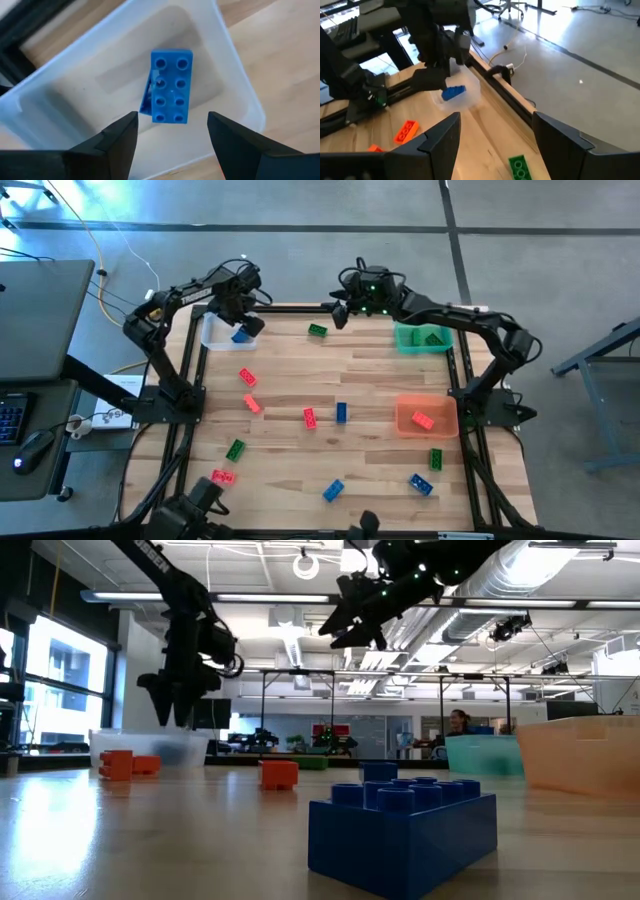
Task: Sort & place blocks by color
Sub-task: Put the green game piece into the green bin
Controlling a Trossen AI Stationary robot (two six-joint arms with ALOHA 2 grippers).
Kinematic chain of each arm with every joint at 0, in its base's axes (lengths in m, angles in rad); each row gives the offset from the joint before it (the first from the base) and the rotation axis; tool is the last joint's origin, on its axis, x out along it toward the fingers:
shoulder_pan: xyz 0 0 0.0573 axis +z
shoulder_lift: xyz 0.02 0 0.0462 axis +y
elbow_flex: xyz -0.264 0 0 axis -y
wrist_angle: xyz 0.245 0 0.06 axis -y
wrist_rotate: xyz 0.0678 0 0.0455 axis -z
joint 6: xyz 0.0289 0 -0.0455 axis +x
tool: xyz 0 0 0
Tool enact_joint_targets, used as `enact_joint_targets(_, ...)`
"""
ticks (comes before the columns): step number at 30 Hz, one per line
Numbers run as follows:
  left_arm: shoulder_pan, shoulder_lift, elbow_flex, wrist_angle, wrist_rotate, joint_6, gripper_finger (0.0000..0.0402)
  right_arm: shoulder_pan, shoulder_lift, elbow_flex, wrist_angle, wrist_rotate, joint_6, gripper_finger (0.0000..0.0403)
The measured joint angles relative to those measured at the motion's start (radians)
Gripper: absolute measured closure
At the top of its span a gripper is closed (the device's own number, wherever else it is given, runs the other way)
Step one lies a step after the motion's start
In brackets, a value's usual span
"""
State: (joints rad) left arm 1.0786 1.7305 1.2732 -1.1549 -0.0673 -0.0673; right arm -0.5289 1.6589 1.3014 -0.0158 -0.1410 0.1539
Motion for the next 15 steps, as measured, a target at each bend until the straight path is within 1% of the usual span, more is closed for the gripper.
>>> enact_joint_targets(10, -0.019, -0.189, 0.000, 0.002, 0.007, -0.009, 0.0178, -0.015, 0.056, 0.001, 0.076, -0.001, 0.004, 0.0151)
enact_joint_targets(12, -0.030, -0.233, 0.000, 0.003, 0.033, -0.025, 0.0179, -0.022, 0.069, 0.025, 0.067, -0.001, 0.001, 0.0150)
enact_joint_targets(15, -0.055, -0.296, 0.000, 0.008, 0.072, -0.054, 0.0179, -0.032, 0.109, 0.102, 0.036, -0.010, -0.007, 0.0150)
